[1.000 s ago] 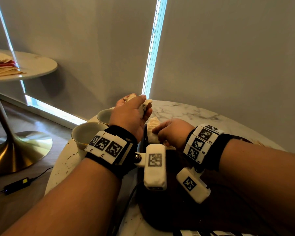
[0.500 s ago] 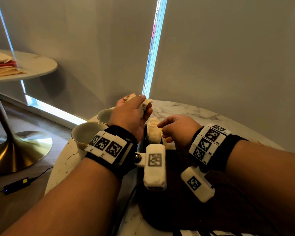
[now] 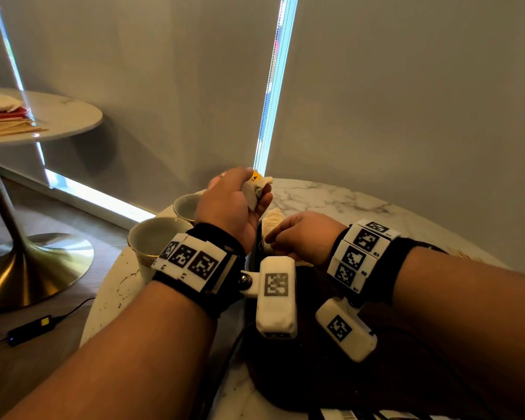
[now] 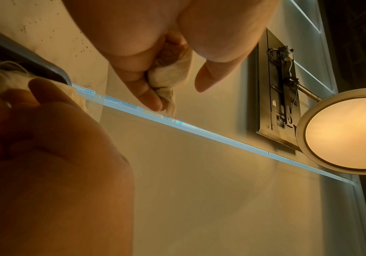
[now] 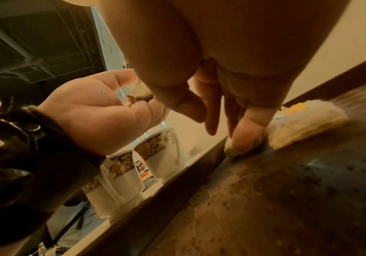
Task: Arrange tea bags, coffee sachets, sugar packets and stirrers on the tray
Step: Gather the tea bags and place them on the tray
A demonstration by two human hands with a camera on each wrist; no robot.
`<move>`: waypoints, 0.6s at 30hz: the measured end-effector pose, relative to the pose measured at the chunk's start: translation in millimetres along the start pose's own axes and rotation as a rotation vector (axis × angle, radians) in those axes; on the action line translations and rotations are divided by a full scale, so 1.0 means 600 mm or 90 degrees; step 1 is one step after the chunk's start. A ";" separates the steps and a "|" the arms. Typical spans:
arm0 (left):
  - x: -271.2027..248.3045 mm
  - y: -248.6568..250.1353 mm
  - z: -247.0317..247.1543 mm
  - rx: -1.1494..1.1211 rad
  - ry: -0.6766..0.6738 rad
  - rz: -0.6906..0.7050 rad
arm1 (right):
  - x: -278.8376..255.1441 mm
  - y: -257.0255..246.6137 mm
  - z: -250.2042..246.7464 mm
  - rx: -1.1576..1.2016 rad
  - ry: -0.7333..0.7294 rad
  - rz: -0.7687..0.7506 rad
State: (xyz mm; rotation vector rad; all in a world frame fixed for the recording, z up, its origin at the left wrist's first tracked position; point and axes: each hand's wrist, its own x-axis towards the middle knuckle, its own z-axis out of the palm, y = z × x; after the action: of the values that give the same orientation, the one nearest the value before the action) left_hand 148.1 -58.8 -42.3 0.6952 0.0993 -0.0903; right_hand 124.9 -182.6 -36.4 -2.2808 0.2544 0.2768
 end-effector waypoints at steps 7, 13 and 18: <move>-0.003 0.004 0.002 -0.015 -0.006 -0.026 | 0.001 0.002 -0.001 -0.032 0.025 -0.019; -0.006 0.004 0.002 -0.014 -0.024 -0.053 | 0.006 0.007 -0.016 0.120 0.102 -0.060; -0.015 0.004 0.003 0.026 -0.074 -0.077 | 0.013 0.004 -0.034 0.278 0.176 -0.101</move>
State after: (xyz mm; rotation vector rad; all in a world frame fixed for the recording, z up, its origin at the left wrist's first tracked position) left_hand 139.3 -57.8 -38.3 0.7228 0.0275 -0.2499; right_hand 134.2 -200.1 -27.2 -1.8858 0.2459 -0.1654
